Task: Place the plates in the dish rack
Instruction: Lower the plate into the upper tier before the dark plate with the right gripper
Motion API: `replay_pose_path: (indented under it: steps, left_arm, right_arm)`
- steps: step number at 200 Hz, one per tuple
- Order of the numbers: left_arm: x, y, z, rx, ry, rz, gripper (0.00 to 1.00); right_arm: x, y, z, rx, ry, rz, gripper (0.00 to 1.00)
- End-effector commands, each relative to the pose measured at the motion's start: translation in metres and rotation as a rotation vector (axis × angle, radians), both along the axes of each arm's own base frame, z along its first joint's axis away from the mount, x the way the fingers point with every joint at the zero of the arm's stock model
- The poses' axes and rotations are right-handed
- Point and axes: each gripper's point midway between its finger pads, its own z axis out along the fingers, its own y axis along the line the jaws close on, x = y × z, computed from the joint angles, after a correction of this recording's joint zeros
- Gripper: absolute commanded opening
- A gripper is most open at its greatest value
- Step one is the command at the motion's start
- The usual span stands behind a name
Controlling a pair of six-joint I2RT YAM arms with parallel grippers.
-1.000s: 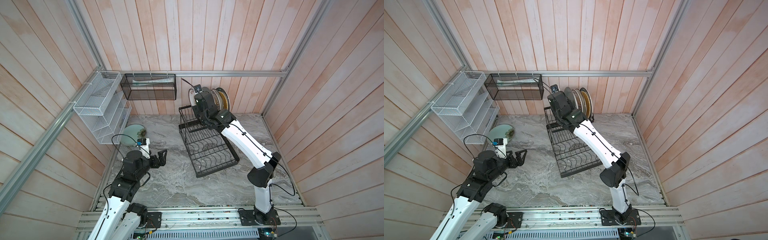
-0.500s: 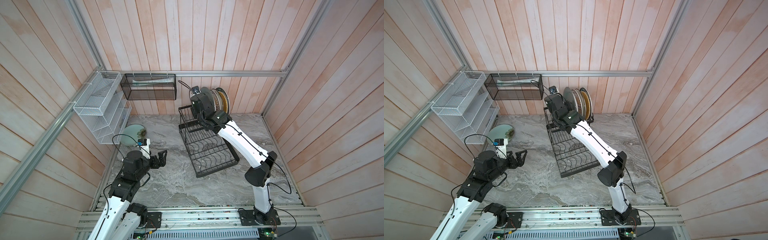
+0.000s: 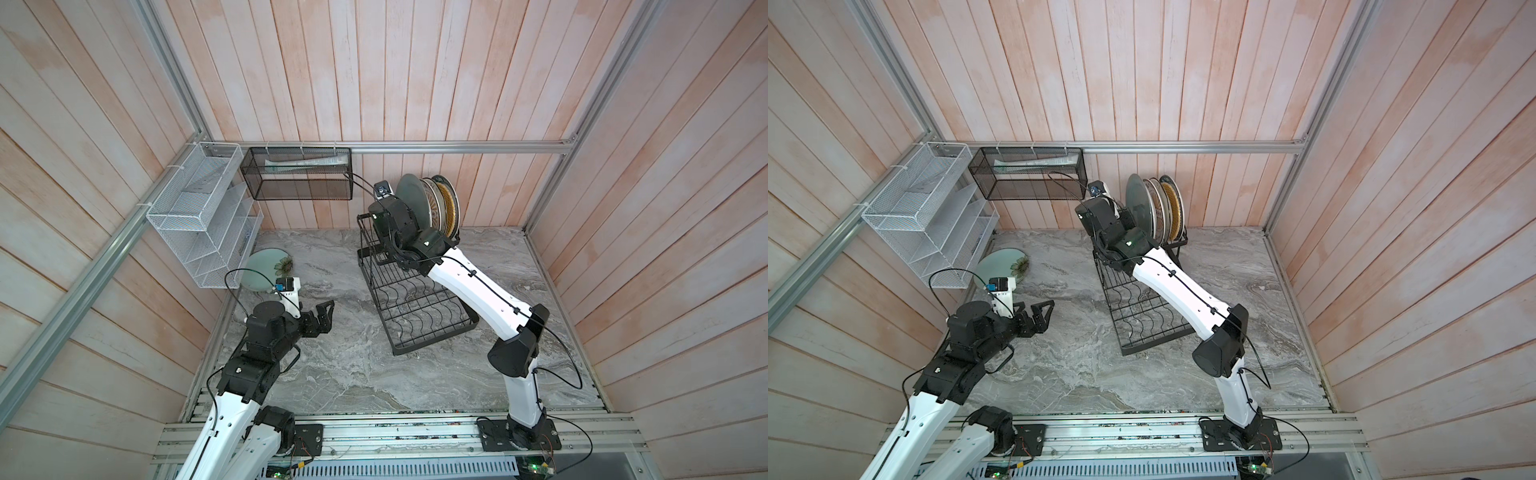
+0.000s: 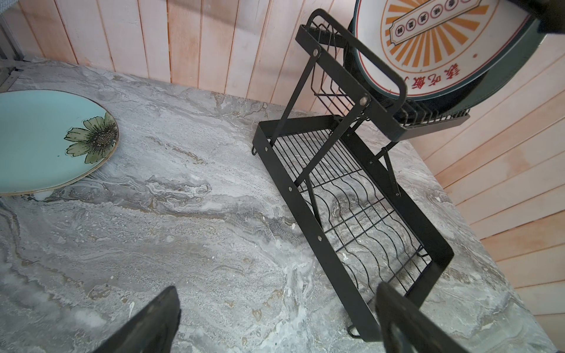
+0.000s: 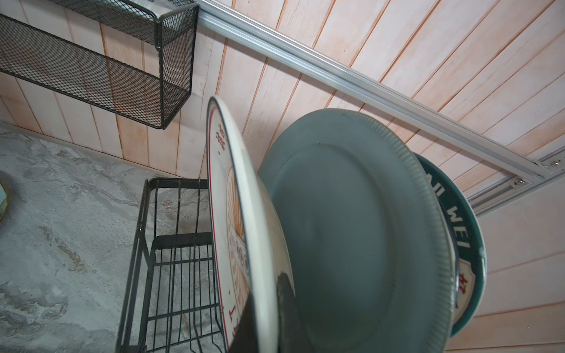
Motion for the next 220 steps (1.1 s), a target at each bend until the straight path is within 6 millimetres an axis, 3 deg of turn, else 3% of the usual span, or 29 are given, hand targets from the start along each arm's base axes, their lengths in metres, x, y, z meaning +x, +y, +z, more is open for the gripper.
replay_pose_path:
  steps: [1,69,120,151,183,220]
  left_arm:
    - [-0.001,0.002,-0.007,0.015,0.014,0.000,1.00]
    - [-0.001,0.002,-0.009,0.015,0.021,0.003,1.00]
    - [-0.002,0.002,-0.011,0.015,0.029,0.003,1.00]
    - [-0.002,0.001,-0.012,0.015,0.035,-0.004,1.00]
    - [-0.002,0.000,-0.013,0.011,0.039,-0.007,1.00]
    - [-0.002,0.000,-0.014,0.010,0.041,-0.008,1.00]
  right_arm:
    - [0.003,-0.008,-0.013,-0.087,0.013,-0.041,0.00]
    - [-0.011,-0.010,0.033,-0.142,-0.128,-0.091,0.00]
    - [-0.024,0.004,0.051,-0.094,-0.138,-0.026,0.00]
    - [-0.031,0.017,0.047,-0.067,-0.119,0.011,0.00]
    - [-0.027,0.030,0.028,-0.049,-0.073,0.043,0.00]
    - [-0.013,0.025,0.008,-0.067,-0.039,0.019,0.00]
